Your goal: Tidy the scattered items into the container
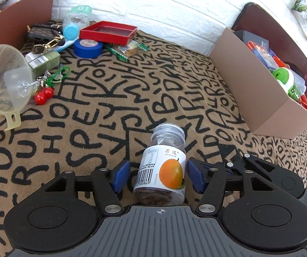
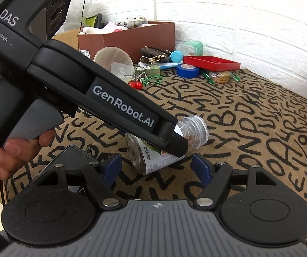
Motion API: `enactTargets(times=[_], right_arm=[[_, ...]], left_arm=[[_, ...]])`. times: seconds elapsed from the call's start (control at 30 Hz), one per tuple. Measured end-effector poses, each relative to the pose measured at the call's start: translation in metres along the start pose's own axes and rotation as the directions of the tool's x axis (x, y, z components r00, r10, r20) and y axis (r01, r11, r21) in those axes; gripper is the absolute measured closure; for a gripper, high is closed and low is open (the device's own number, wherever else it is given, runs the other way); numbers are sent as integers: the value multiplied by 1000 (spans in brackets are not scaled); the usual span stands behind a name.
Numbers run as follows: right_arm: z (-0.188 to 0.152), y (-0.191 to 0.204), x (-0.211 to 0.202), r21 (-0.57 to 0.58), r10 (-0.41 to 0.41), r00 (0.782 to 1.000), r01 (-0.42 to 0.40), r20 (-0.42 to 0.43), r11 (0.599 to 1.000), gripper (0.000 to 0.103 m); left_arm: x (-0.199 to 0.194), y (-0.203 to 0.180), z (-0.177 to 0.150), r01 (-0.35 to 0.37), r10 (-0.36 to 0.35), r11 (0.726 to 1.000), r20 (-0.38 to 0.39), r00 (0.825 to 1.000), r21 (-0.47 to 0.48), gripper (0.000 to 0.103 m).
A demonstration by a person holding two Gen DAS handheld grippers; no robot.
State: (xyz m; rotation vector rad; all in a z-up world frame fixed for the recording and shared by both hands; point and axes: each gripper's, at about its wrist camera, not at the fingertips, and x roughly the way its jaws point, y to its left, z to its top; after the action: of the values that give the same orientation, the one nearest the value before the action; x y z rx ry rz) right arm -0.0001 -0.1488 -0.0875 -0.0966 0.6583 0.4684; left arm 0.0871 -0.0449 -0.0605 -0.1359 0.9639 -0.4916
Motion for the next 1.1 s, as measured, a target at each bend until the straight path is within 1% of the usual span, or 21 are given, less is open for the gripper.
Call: enactTargets(times=[0.2, 0.33, 0.43, 0.53, 0.57, 0.63, 0.77, 0.9, 1.0, 1.1], right_arm=[[2, 2, 5, -6, 1, 1000, -1, -7, 1000, 30], [3, 3, 6, -12, 4, 1000, -4, -14, 1000, 31], [3, 3, 7, -11, 7, 1000, -7, -16, 1000, 33], [3, 3, 9, -13, 2, 1000, -2, -24, 1000, 33], [3, 3, 10, -14, 5, 1000, -5, -25, 1000, 34], [5, 4, 11, -15, 8, 1000, -8, -28, 1000, 34], [14, 9, 8, -25, 19, 1000, -20, -14, 999, 34], [34, 16, 8, -69, 34, 999, -33, 16, 997, 34], [58, 23, 10, -100, 55, 997, -49, 53, 994, 34], [87, 32, 13, -135, 76, 993, -63, 94, 989, 34]], left_arm=[[1, 1, 0, 4, -4, 1000, -4, 1000, 3, 30], [3, 3, -1, 19, -19, 1000, -15, 1000, 4, 35], [5, 6, 0, 23, -23, 1000, -13, 1000, -9, 32], [5, 7, 0, 26, -26, 1000, -11, 1000, -10, 36], [4, 9, 0, 31, -31, 999, -8, 999, -12, 40], [1, 11, 1, 37, -37, 999, 1, 999, -21, 40], [-15, 17, 5, 37, -35, 999, 51, 998, -27, 41], [-39, 26, 21, 11, -8, 1000, 112, 994, -28, 41], [-62, 35, 38, -15, 21, 999, 172, 985, -32, 41], [-86, 48, 60, -48, 55, 998, 235, 971, -35, 41]])
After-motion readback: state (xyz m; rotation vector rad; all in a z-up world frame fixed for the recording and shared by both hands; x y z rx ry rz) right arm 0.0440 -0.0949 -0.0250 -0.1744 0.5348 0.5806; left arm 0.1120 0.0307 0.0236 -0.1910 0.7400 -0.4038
